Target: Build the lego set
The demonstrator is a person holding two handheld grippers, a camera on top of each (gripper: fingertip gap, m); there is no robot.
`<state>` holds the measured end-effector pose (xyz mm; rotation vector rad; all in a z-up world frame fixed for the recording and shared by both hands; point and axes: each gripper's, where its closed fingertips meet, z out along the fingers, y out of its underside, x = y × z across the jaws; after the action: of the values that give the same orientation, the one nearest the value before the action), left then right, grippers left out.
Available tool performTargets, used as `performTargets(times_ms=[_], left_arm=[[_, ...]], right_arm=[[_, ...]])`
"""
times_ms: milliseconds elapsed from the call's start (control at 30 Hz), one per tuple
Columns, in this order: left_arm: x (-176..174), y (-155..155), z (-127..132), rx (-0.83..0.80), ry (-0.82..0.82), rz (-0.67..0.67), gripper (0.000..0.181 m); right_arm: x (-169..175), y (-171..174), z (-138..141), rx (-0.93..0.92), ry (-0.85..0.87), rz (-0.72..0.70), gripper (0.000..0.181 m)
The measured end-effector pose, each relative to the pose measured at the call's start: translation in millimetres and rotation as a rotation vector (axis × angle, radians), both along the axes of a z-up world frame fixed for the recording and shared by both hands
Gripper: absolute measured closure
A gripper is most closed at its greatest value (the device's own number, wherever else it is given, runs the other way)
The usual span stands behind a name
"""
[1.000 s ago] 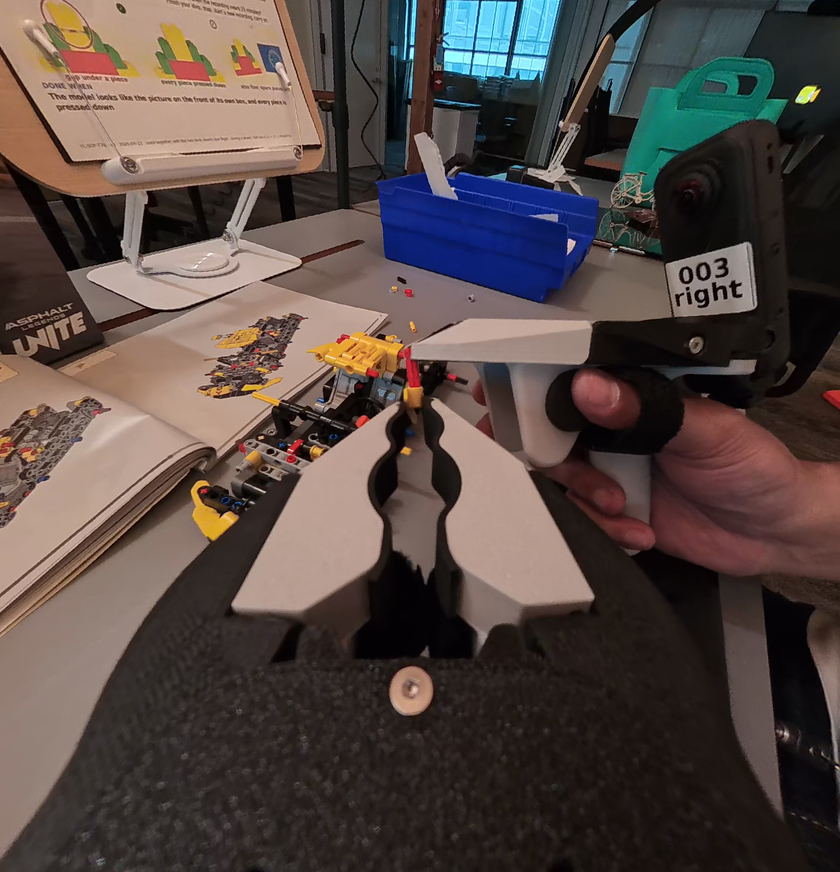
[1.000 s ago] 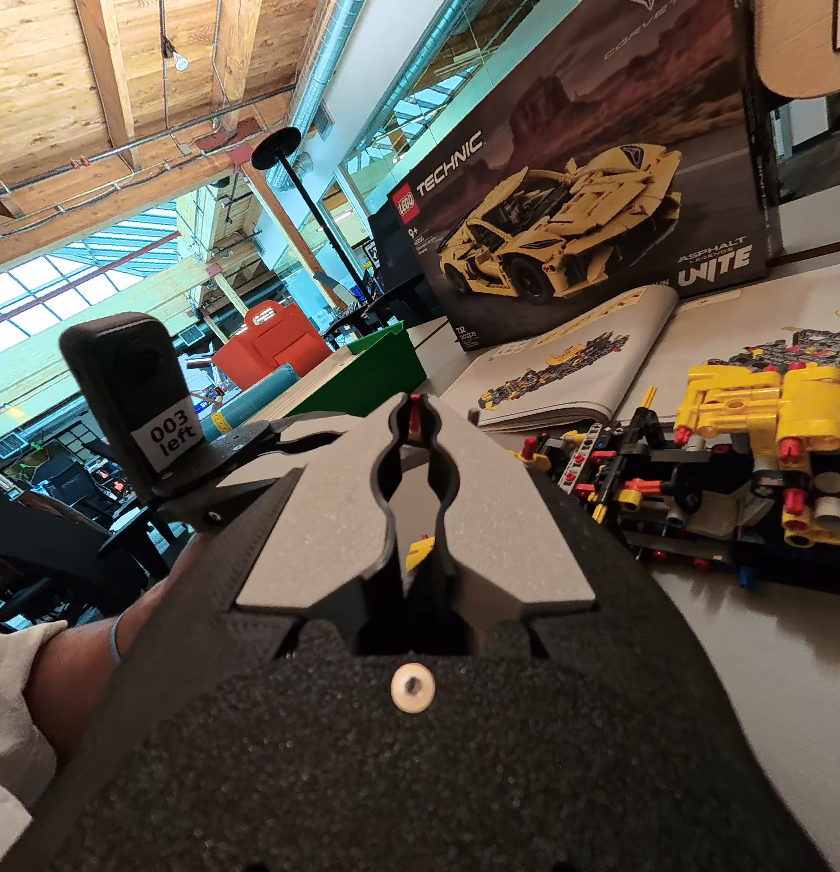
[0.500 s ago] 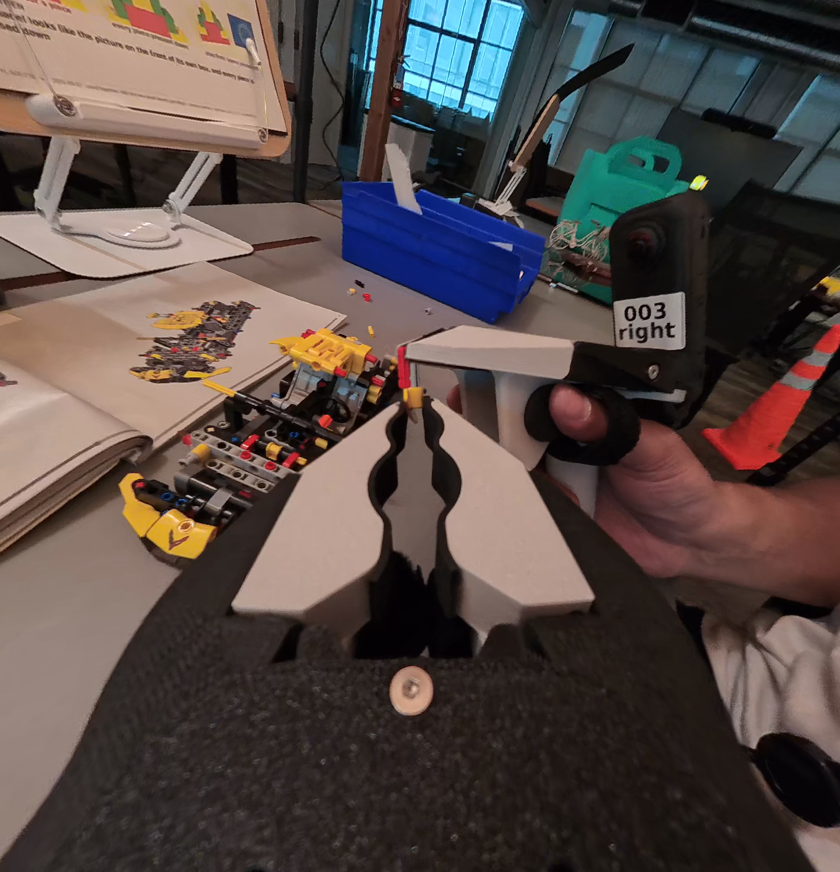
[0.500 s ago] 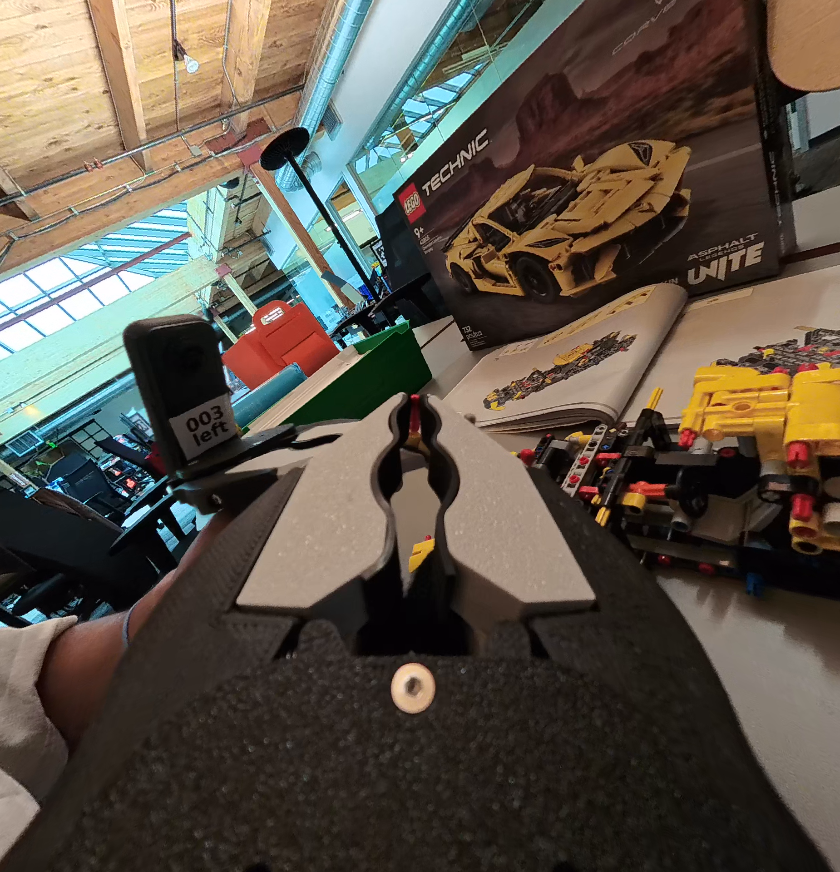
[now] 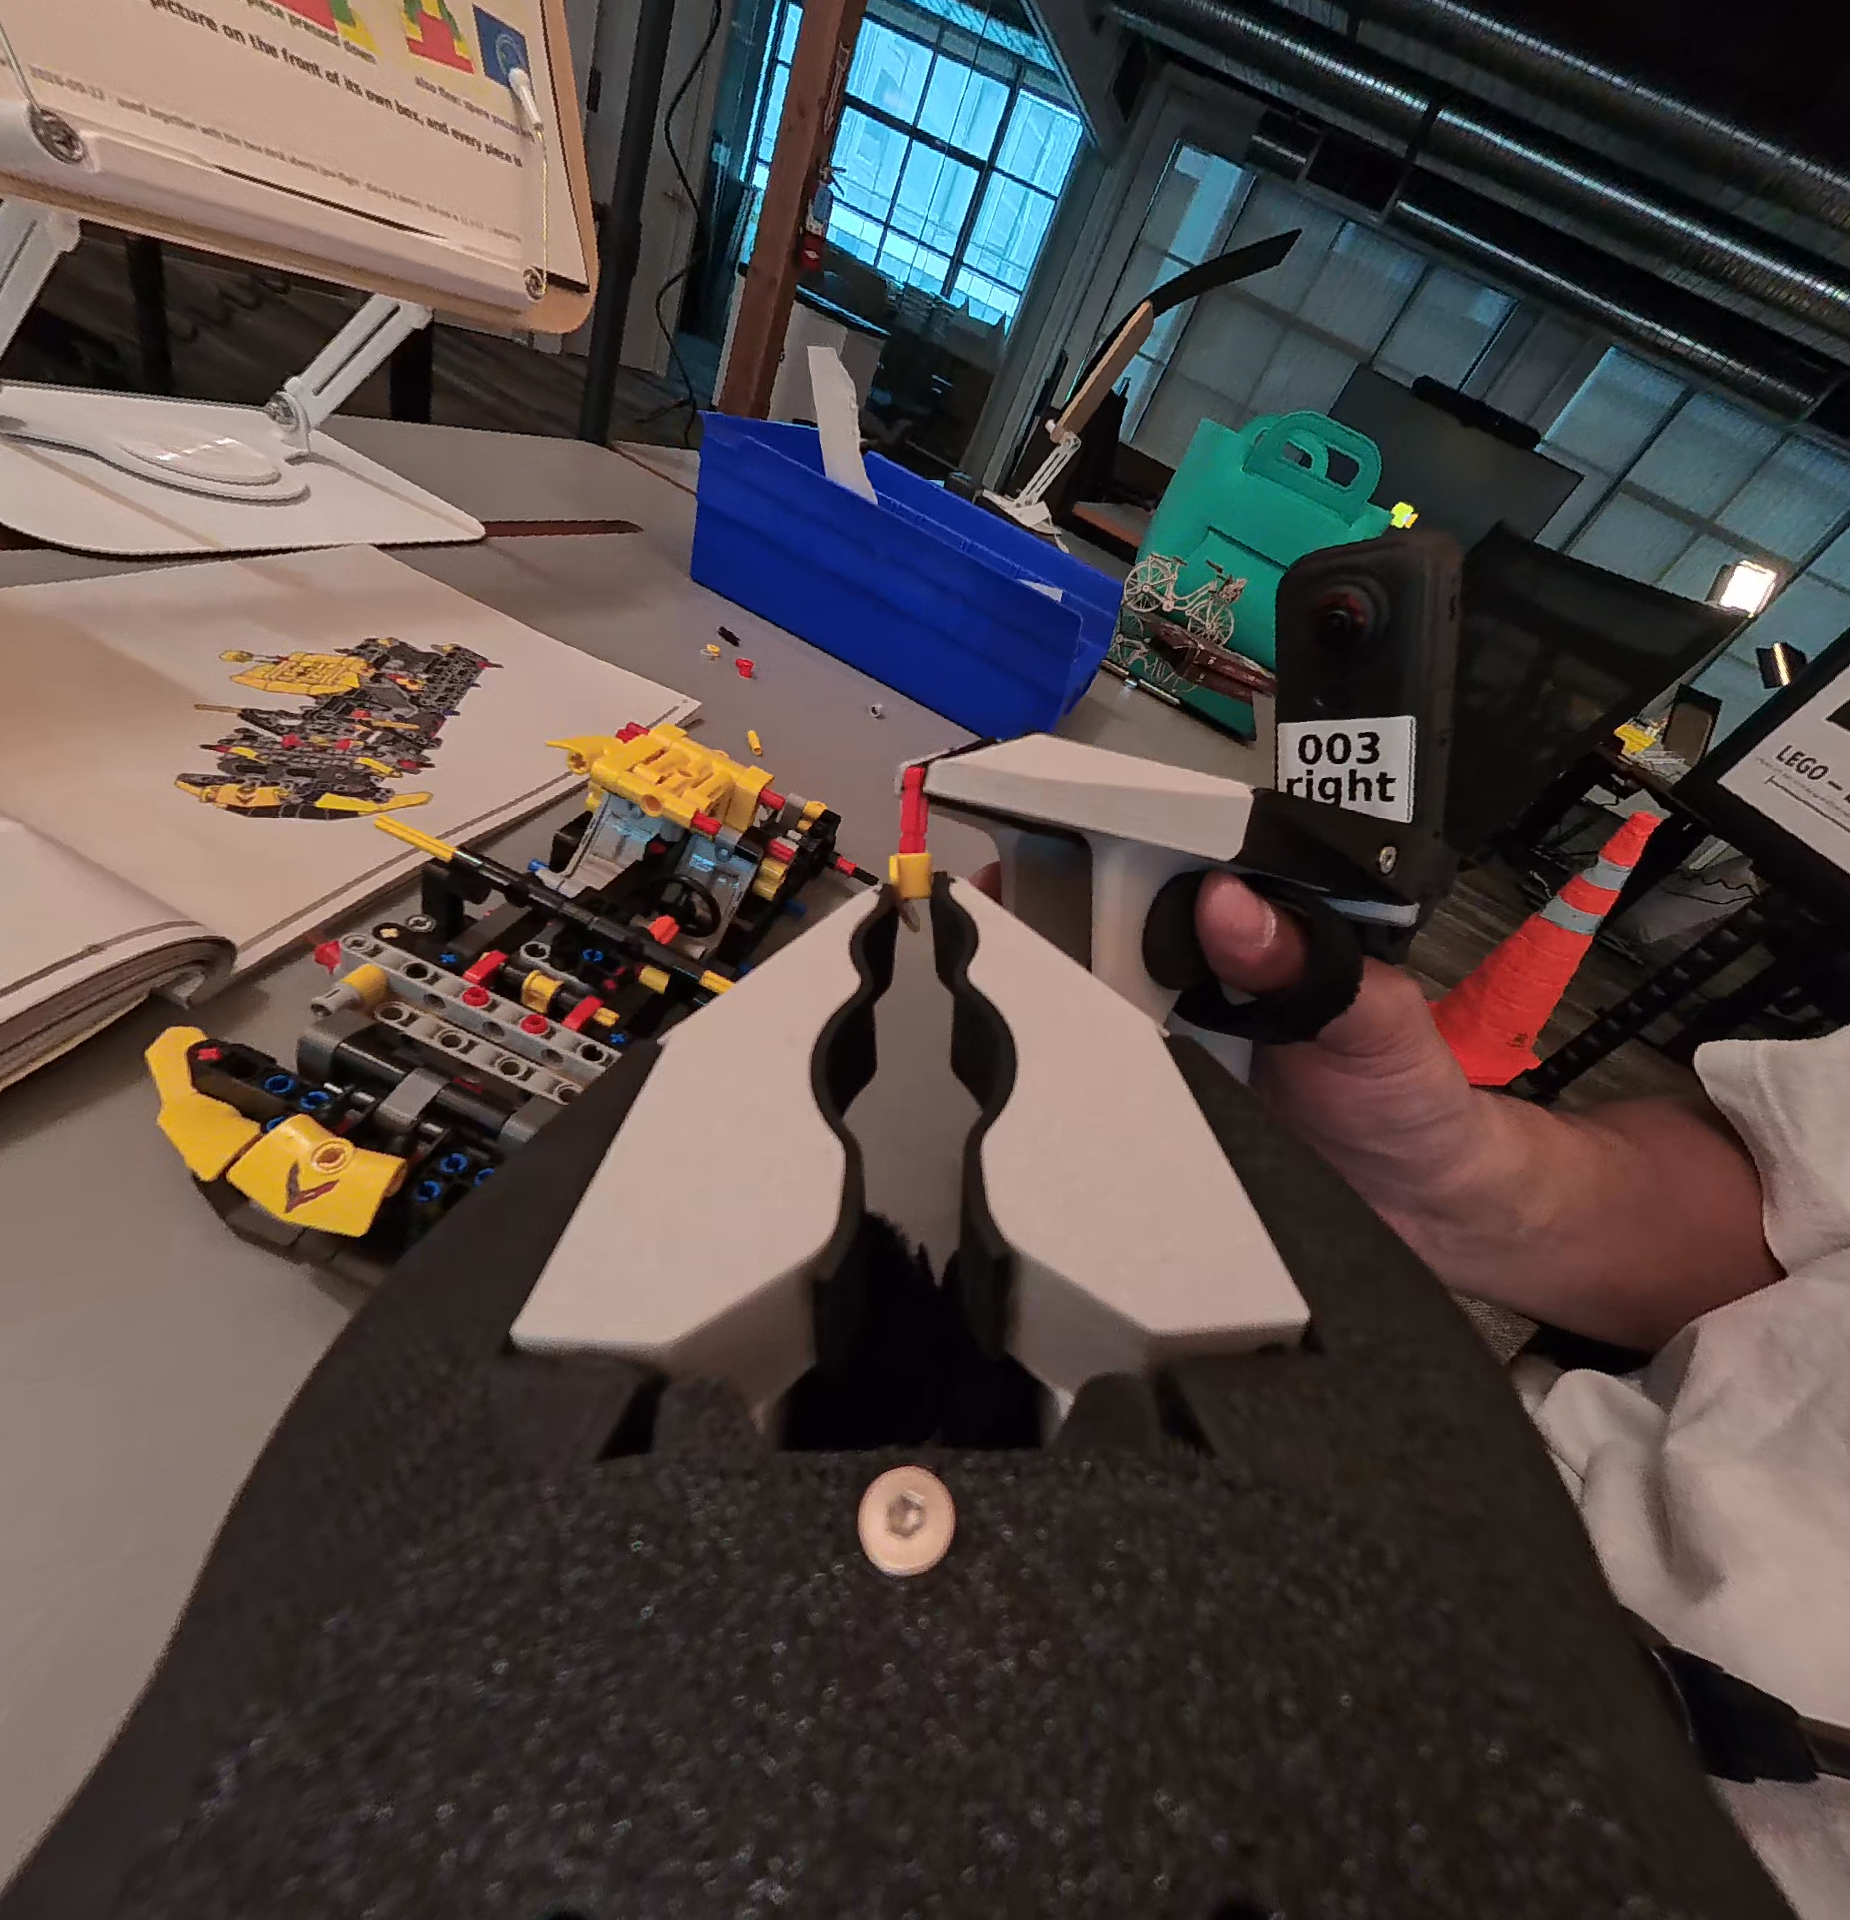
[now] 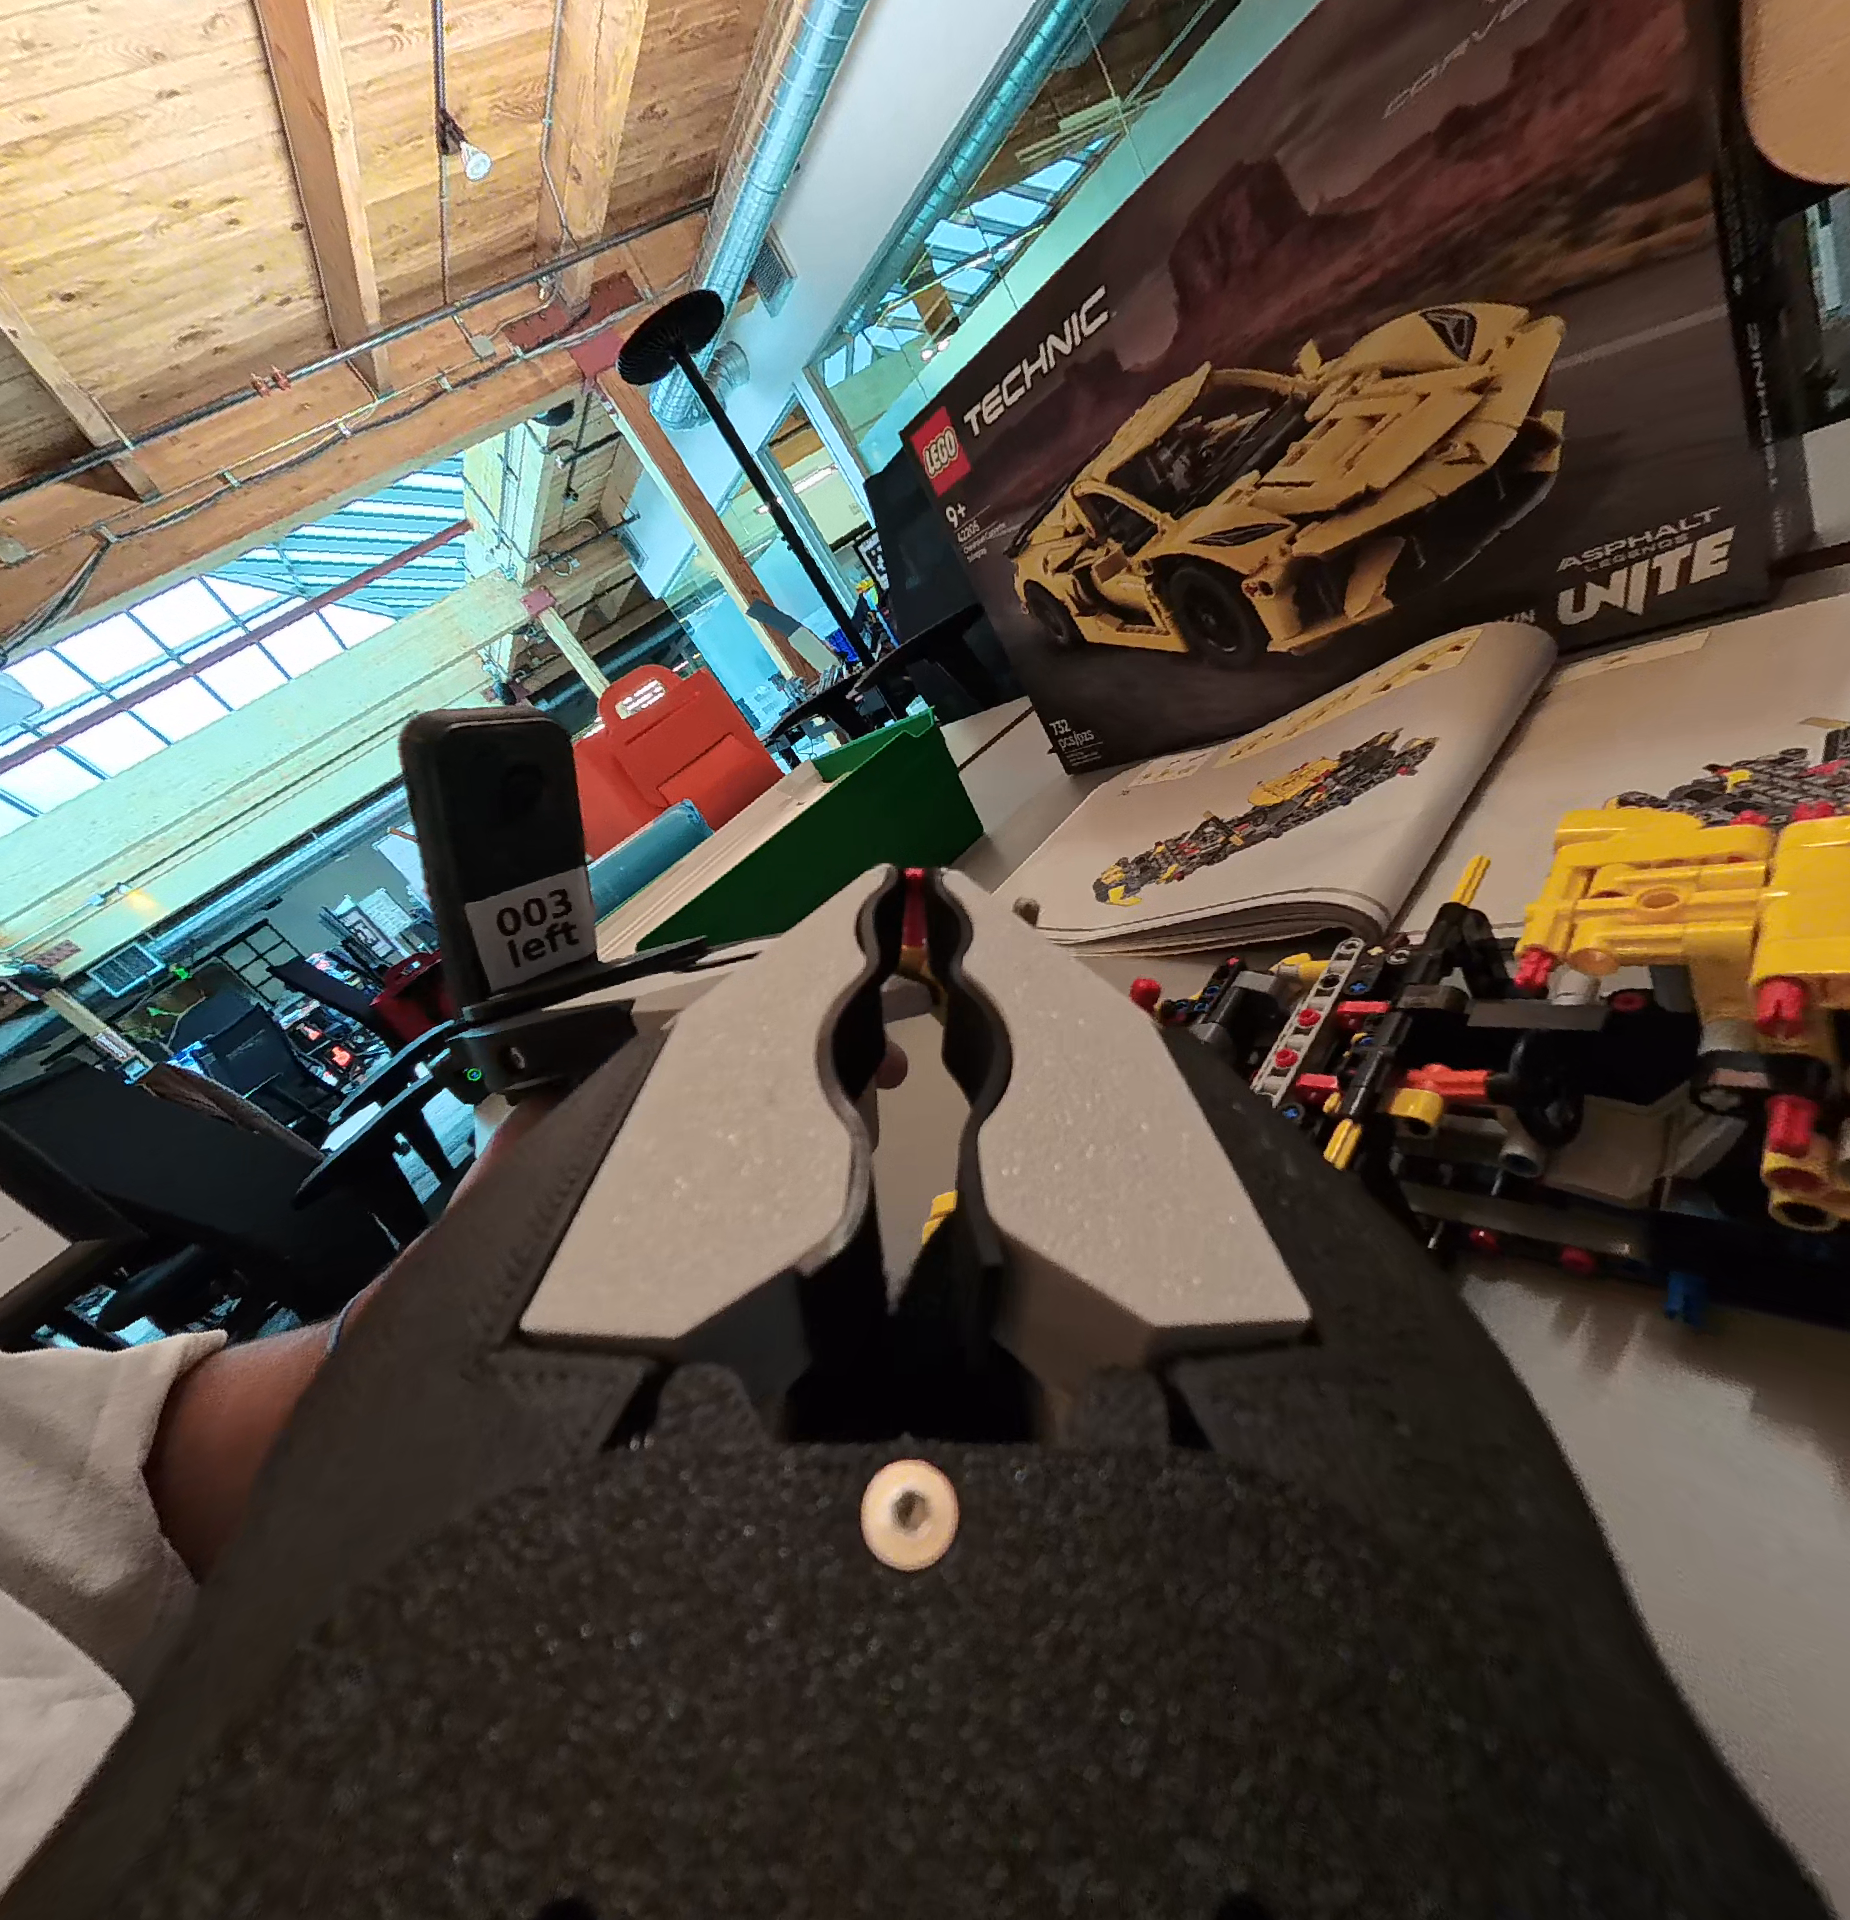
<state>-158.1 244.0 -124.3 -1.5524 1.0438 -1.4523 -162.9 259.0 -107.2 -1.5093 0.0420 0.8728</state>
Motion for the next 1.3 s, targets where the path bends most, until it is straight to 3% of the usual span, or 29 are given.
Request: performTargets(times_ms=[133, 300, 400, 1300], left_arm=[[-0.6, 0.8, -0.8, 0.049, 0.018, 0.014, 0.175], [0.0, 1.0, -7.1, 0.362, 0.134, 0.085, 0.175], [-0.3, 2.7, -6.2, 0.436, 0.15, 0.109, 0.175], [1.2, -4.7, 0.9, 0.106, 0.018, -0.015, 0.175]], right_arm=[[-0.2, -0.7, -0.7, -0.004, -0.011, 0.018, 0.179], [-2.4, -2.5, -3.7, -0.013, -0.06, 0.058, 0.179], [0.4, -4.1, -3.3, -0.009, -0.072, 0.057, 0.179], [-1.9, -5.6, 2.6, 0.038, -0.055, 0.069, 0.179]])
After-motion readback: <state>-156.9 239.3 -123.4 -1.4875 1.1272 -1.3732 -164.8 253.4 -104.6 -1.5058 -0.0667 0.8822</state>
